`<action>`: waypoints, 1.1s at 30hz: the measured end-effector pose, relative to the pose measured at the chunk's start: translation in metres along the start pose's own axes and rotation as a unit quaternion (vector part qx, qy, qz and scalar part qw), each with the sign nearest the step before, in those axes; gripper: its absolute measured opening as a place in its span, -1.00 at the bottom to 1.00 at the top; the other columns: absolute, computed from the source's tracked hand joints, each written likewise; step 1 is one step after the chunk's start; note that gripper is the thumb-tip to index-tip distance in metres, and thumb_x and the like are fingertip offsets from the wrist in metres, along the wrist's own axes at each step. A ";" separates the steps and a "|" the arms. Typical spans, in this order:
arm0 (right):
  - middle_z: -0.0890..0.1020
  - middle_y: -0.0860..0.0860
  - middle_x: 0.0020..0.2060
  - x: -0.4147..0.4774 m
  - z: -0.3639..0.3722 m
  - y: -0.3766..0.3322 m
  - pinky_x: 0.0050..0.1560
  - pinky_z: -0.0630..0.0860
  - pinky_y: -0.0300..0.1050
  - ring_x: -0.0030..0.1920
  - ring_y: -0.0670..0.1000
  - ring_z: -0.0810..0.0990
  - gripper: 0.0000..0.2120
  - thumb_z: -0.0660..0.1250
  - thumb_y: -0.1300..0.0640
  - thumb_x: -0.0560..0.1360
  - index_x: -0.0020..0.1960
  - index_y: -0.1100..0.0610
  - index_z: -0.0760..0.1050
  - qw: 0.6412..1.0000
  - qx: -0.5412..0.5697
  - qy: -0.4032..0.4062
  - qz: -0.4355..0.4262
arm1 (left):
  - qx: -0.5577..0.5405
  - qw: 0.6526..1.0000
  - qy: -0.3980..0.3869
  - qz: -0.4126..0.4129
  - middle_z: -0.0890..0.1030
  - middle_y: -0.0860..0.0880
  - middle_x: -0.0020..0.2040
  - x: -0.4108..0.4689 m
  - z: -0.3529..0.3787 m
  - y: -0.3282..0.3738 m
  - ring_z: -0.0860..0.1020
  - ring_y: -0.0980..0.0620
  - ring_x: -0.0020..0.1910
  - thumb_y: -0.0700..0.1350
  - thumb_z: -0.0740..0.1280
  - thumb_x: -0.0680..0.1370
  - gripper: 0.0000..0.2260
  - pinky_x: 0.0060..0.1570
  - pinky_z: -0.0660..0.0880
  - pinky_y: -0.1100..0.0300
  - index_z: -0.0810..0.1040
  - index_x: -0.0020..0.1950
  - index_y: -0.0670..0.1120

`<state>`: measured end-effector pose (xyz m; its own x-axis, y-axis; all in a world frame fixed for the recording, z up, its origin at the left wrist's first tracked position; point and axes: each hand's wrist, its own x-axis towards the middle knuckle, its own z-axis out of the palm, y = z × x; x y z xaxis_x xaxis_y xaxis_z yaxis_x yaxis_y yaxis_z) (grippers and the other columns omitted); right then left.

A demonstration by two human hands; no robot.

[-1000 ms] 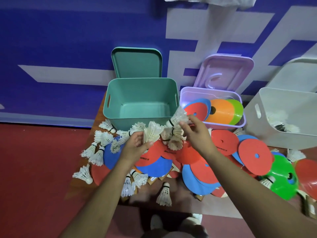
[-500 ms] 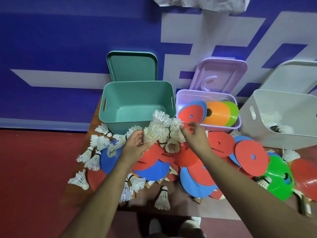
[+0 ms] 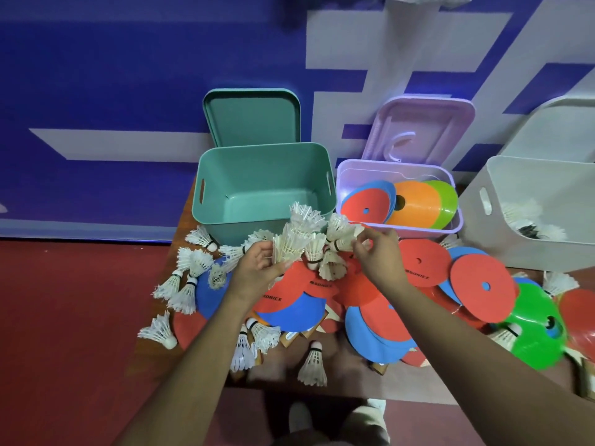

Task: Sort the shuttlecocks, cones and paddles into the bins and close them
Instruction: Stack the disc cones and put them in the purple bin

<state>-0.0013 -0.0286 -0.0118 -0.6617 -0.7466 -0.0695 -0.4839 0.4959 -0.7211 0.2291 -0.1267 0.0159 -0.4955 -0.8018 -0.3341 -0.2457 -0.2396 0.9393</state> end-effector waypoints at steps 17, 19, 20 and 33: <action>0.62 -0.02 -0.26 -0.010 -0.158 -0.025 -0.08 0.52 0.01 -0.22 0.01 0.57 -0.94 0.33 0.15 0.54 -0.11 0.04 0.51 0.991 0.031 -0.014 -0.131 | 0.066 0.986 -0.116 0.100 0.62 0.00 0.12 0.024 0.105 0.057 0.58 0.04 0.14 -0.21 0.53 0.41 -0.64 0.20 0.48 0.16 0.54 0.10 0.11; 0.62 0.06 -0.25 -0.008 -0.169 -0.006 -0.12 0.51 0.02 -0.22 0.08 0.57 -0.93 0.36 0.16 0.52 -0.04 0.04 0.49 0.994 0.071 0.000 -0.087 | 0.071 0.985 -0.111 0.114 0.62 0.03 0.09 0.025 0.125 0.060 0.57 0.09 0.12 -0.18 0.52 0.43 -0.65 0.17 0.45 0.25 0.52 0.12 0.11; 0.62 0.11 -0.25 -0.006 -0.176 0.005 -0.15 0.52 0.02 -0.22 0.12 0.58 -0.91 0.36 0.17 0.51 -0.01 0.06 0.48 0.994 0.087 0.008 -0.066 | 0.073 0.985 -0.105 0.118 0.62 0.03 0.07 0.025 0.138 0.063 0.57 0.13 0.08 -0.18 0.50 0.45 -0.65 0.10 0.44 0.33 0.50 0.13 0.09; 0.55 0.01 -0.32 0.055 -0.349 0.198 -0.24 0.49 -0.11 -0.31 0.02 0.53 -0.81 0.42 0.36 0.46 0.01 0.17 0.52 0.953 0.280 0.059 0.101 | 0.189 0.954 -0.161 0.168 0.59 0.00 0.10 0.070 0.401 0.098 0.54 0.08 0.11 -0.18 0.44 0.46 -0.76 0.17 0.41 0.29 0.52 0.08 0.02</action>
<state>-0.3340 0.1835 0.0824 -0.7842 -0.5902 -0.1914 0.0192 0.2852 -0.9583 -0.1638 0.0133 0.0527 -0.8150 -0.5735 -0.0834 -0.2807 0.2648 0.9225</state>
